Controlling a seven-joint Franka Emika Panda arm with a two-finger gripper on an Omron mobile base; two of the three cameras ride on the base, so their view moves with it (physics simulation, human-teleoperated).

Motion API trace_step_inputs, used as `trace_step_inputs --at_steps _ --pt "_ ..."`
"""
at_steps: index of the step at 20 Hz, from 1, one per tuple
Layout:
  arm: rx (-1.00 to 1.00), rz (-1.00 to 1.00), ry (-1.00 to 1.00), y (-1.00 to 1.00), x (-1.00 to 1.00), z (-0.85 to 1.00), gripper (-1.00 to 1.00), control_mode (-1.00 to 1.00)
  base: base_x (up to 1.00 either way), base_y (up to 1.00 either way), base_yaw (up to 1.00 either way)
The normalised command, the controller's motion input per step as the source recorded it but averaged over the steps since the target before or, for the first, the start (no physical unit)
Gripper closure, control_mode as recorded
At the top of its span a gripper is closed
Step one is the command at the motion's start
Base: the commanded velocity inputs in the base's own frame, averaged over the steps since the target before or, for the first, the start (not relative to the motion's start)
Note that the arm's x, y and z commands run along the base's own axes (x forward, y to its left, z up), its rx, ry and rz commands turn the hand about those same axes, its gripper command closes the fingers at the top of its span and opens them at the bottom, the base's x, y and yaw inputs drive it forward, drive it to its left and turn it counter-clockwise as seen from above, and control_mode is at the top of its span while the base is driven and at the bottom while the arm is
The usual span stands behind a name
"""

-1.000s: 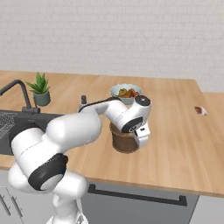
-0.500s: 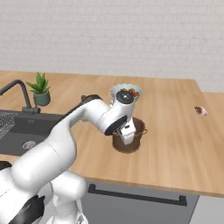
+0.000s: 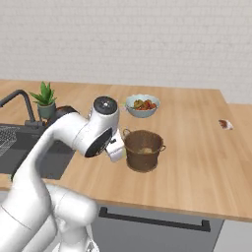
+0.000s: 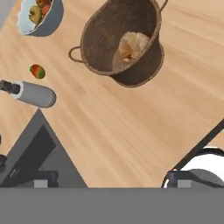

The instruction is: Open the cabinet, pick up the bread from the cabinet and place it in the basket. Then move the basket to the dining counter.

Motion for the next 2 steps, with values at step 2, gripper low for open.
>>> trace_step_inputs --at_steps 2 --pt "0.0 0.2 -0.08 0.82 -0.81 0.57 -1.0 -1.0 0.0 0.0 0.0"
